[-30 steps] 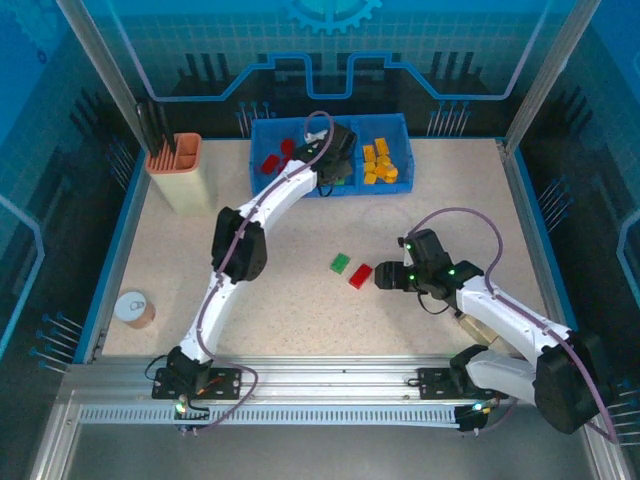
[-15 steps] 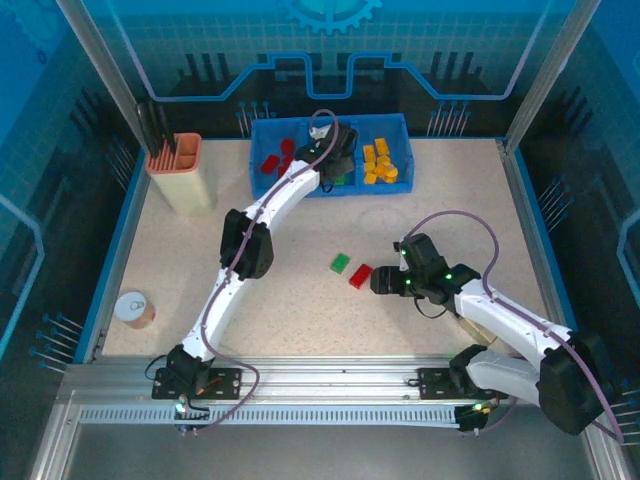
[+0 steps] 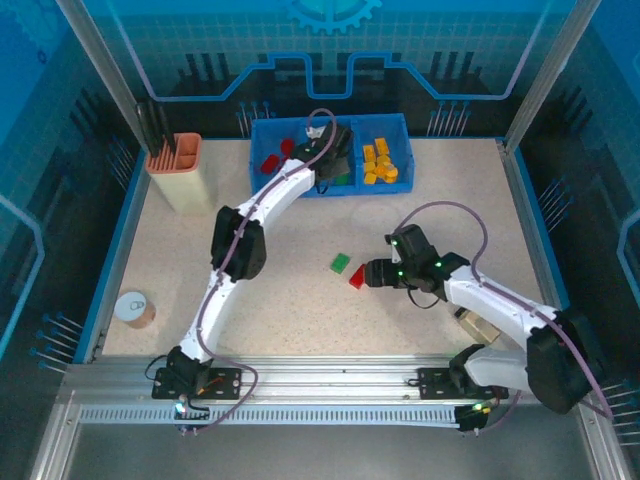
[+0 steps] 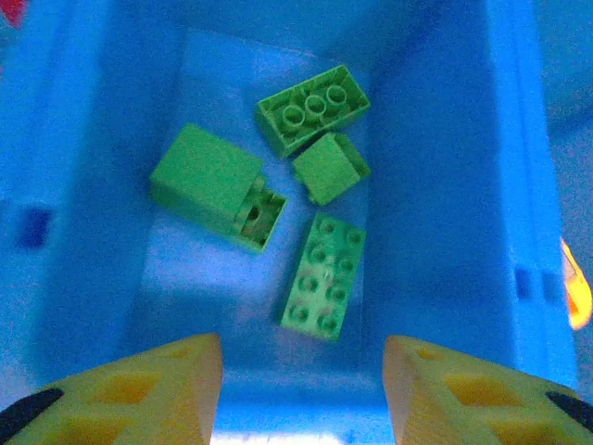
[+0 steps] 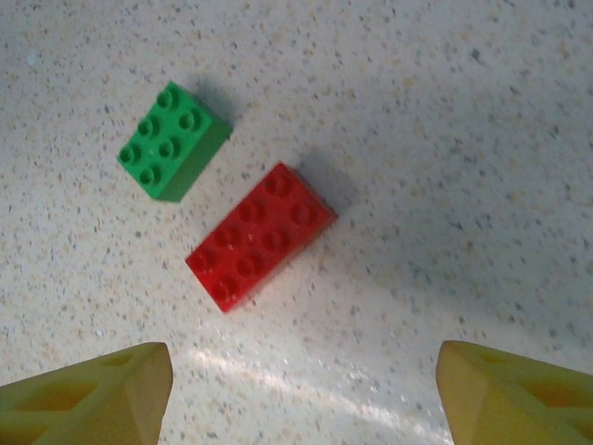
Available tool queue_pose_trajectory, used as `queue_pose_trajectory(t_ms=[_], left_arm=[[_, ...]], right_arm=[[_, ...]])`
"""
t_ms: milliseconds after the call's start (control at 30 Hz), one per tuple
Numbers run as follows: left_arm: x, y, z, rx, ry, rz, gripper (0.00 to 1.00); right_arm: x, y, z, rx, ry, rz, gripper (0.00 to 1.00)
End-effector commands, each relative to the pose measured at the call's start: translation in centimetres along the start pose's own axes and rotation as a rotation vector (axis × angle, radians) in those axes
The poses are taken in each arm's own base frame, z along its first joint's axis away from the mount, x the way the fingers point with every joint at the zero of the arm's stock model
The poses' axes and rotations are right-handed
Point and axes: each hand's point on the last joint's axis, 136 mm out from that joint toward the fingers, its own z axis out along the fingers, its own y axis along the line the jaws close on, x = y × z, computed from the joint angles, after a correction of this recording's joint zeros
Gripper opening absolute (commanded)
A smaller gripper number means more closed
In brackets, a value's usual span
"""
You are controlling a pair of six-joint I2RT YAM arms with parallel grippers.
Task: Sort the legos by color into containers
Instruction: Place the lego in the container, then pick up the lego from the center of the table.
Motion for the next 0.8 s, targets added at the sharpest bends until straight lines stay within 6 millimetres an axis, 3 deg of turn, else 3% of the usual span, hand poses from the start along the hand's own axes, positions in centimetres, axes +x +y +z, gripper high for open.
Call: queue_pose_trajectory(t_ms=[0, 267, 367, 633, 767], left_arm=[[-5.6, -2.5, -10.1, 0.112, -0.182, 0.042, 0.52], [-3.9, 3.5, -17.6, 0.007, -0.188, 0.099, 0.55], [-3.6, 6.4, -20.1, -0.055, -0.219, 0.108, 0.57], [-2.9, 11.1, -25.8, -0.099, -0.282, 0.099, 0.63], [-2.8, 12.5, -28.3, -0.082, -0.317, 0.093, 0.67]], right_arm=[[-1.8, 2.0, 0.7, -0.037, -0.023, -0.044, 0.76], [-4.6, 5.2, 3.4, -0.006, 0.002, -0.085, 0.73], [-4.6, 6.0, 4.9, 0.022, 0.037, -0.102, 0.72], [-3.5, 6.4, 8.3, 0.113, 0.135, -0.088, 0.7], [-2.8, 6.0, 9.1, 0.166, 0.165, -0.066, 0.71]])
